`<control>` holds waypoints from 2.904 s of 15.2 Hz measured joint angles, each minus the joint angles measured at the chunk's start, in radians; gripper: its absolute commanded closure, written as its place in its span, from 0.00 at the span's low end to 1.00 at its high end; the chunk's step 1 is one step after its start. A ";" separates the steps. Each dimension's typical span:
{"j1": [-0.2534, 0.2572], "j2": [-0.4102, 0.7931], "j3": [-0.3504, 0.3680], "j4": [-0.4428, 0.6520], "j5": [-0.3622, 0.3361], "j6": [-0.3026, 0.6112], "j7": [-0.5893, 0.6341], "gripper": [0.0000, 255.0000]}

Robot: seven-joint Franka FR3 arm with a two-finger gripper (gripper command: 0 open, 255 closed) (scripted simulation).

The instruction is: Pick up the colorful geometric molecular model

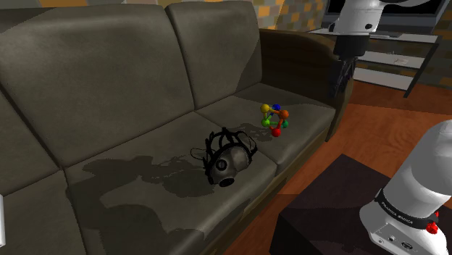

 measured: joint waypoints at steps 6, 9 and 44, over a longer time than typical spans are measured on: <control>-0.016 0.088 -0.033 -0.041 -0.016 0.146 -0.047 0.00; -0.024 0.168 -0.053 -0.042 -0.019 0.243 -0.074 0.00; -0.038 0.868 -0.189 0.123 0.142 0.850 -0.364 1.00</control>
